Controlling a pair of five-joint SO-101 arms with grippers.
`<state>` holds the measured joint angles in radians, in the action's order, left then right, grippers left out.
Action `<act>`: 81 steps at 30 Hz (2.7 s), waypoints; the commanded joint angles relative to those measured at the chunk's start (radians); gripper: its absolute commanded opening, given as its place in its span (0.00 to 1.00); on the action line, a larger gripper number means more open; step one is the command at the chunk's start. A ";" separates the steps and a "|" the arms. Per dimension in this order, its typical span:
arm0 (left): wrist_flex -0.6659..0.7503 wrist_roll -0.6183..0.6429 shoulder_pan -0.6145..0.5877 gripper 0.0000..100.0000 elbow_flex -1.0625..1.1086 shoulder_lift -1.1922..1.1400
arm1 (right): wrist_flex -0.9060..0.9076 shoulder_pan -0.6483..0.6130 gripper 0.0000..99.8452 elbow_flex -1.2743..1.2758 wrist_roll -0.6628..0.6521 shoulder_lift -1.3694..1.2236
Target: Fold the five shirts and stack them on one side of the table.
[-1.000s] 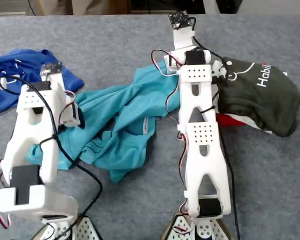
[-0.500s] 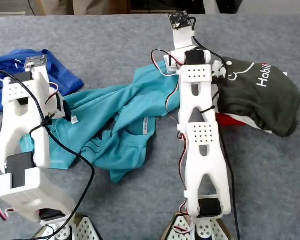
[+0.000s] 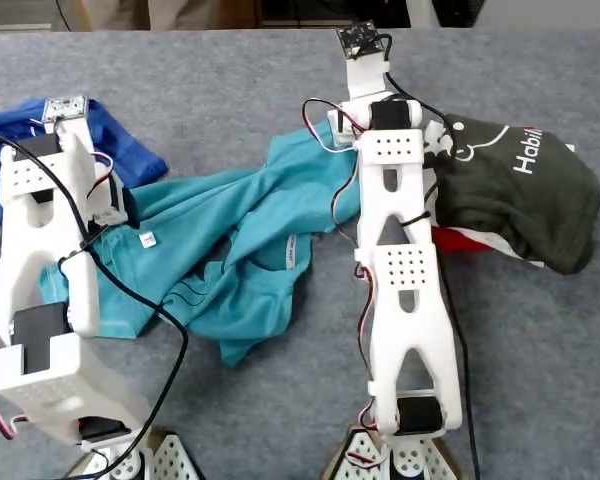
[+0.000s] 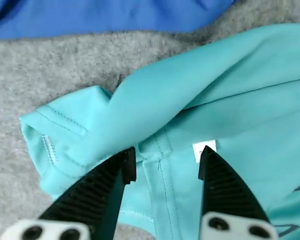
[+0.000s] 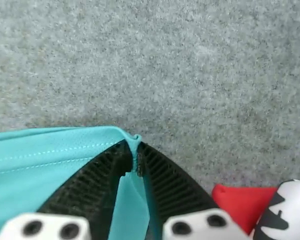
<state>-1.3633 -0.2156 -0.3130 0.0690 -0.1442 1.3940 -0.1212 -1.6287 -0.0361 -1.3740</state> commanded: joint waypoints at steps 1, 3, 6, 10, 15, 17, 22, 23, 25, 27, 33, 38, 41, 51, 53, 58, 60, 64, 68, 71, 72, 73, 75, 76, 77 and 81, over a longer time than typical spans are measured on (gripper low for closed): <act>-0.054 -0.009 -0.002 0.22 0.002 -0.001 | -0.017 0.004 0.00 -0.036 0.006 0.019; -0.087 -0.009 0.000 0.22 0.002 -0.012 | -0.017 0.004 0.00 -0.036 0.006 0.019; -0.107 -0.009 0.000 0.22 -0.005 -0.021 | -0.017 0.004 0.00 -0.035 0.006 0.019; -0.052 -0.008 0.000 0.22 0.003 -0.022 | -0.017 0.004 0.00 -0.035 0.006 0.019; 0.011 -0.005 0.002 0.22 -0.003 -0.061 | -0.017 0.004 0.00 -0.035 0.008 0.019; 0.003 -0.003 0.002 0.22 -0.005 -0.093 | -0.017 0.004 0.00 -0.035 0.008 0.019; -0.037 -0.002 0.002 0.13 -0.006 -0.136 | -0.017 0.004 0.00 -0.035 0.006 0.019; -0.040 -0.002 0.000 0.10 -0.006 -0.136 | -0.017 0.004 0.00 -0.035 0.006 0.019; -0.040 0.015 0.000 0.05 -0.006 -0.136 | -0.017 0.004 0.00 -0.035 0.006 0.019; -0.037 0.057 0.000 0.02 -0.012 -0.136 | -0.017 0.004 0.00 -0.035 0.006 0.019; -0.038 0.100 0.002 0.03 -0.091 -0.143 | -0.017 0.002 0.00 -0.035 0.006 0.019; -0.040 0.101 0.002 0.11 -0.132 -0.145 | -0.017 0.002 0.00 -0.035 0.006 0.019; -0.040 0.103 0.002 0.22 -0.126 -0.145 | -0.017 0.002 0.00 -0.035 0.006 0.019; 0.011 0.103 -0.002 0.10 -0.138 -0.145 | -0.017 0.002 0.00 -0.033 0.006 0.019; 0.026 0.100 -0.002 0.06 -0.138 -0.145 | -0.017 0.002 0.00 -0.033 0.006 0.019; 0.026 0.095 0.000 0.04 -0.164 -0.145 | -0.017 0.002 0.00 -0.033 0.006 0.019; 0.025 0.064 0.000 0.06 -0.166 -0.142 | -0.017 0.002 0.00 -0.033 0.006 0.019; 0.025 0.008 0.000 0.15 -0.161 -0.137 | -0.017 0.002 0.00 -0.033 0.006 0.019; 0.028 -0.029 -0.002 0.18 -0.166 -0.137 | -0.017 0.002 0.00 -0.033 0.006 0.019; 0.032 -0.074 -0.002 0.17 -0.166 -0.145 | -0.017 0.002 0.00 -0.033 0.006 0.019; 0.032 -0.101 -0.002 0.17 -0.166 -0.145 | -0.017 0.002 0.00 -0.033 0.006 0.019; 0.037 -0.135 -0.003 0.17 -0.166 -0.145 | -0.017 0.002 0.00 -0.033 0.006 0.019; 0.066 -0.178 -0.006 0.17 -0.166 -0.143 | -0.017 0.004 0.00 -0.033 0.006 0.019; 0.086 -0.181 -0.008 0.17 -0.166 -0.142 | -0.017 0.004 0.00 -0.033 0.006 0.019; 0.104 -0.183 -0.009 0.17 -0.166 -0.142 | -0.017 0.004 0.00 -0.033 0.006 0.019; 0.124 -0.195 -0.008 0.17 -0.166 -0.145 | -0.017 0.004 0.00 -0.033 0.006 0.019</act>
<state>-1.2543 -0.3982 -0.3130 -0.0522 -0.2977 1.3940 -0.1212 -1.6287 -0.0361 -1.3740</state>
